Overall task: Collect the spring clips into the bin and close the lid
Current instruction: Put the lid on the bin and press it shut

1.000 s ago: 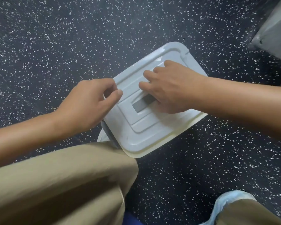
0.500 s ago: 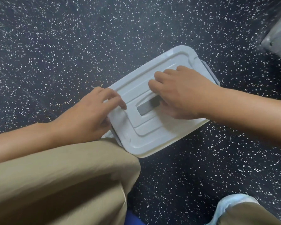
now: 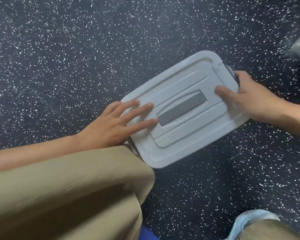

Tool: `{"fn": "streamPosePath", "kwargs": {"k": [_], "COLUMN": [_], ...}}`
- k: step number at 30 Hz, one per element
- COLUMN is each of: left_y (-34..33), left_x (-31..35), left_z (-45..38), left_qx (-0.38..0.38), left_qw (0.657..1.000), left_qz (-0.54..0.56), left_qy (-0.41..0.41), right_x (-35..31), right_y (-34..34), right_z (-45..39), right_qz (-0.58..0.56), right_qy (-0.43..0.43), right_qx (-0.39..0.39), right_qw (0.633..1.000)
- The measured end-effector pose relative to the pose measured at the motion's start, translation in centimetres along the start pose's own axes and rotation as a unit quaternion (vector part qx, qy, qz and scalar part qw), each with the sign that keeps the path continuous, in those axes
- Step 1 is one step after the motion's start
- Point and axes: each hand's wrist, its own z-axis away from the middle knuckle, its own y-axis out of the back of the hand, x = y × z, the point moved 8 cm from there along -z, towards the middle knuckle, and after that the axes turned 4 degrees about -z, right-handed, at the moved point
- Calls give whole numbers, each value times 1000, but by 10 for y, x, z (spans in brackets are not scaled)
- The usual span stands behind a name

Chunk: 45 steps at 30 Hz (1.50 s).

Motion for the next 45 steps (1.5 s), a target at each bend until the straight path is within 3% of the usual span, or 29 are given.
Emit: {"fn": "streamPosePath", "kwargs": {"k": [7, 20, 25, 28, 37, 45], "left_y": [8, 25, 27, 46, 62, 58], "left_x": [5, -8, -4, 1, 24, 38], "left_z": [-2, -15, -22, -32, -77, -98], "left_qx": [78, 15, -23, -28, 30, 53], "left_qw": [997, 998, 997, 997, 997, 989], "left_qz": [-20, -1, -25, 28, 57, 137], "left_qy": [-7, -64, -67, -63, -38, -9], "right_x": [6, 8, 9, 2, -1, 3], "right_y": [2, 7, 11, 14, 6, -4], "right_z": [-3, -9, -6, -4, 18, 15], "right_qz": [-71, -122, -94, -56, -71, -81], "right_qy": [21, -2, 9, 10, 44, 64], "right_qx": [9, 0, 51, 73, 171, 147], "right_qw": [997, 993, 994, 996, 982, 984]}}
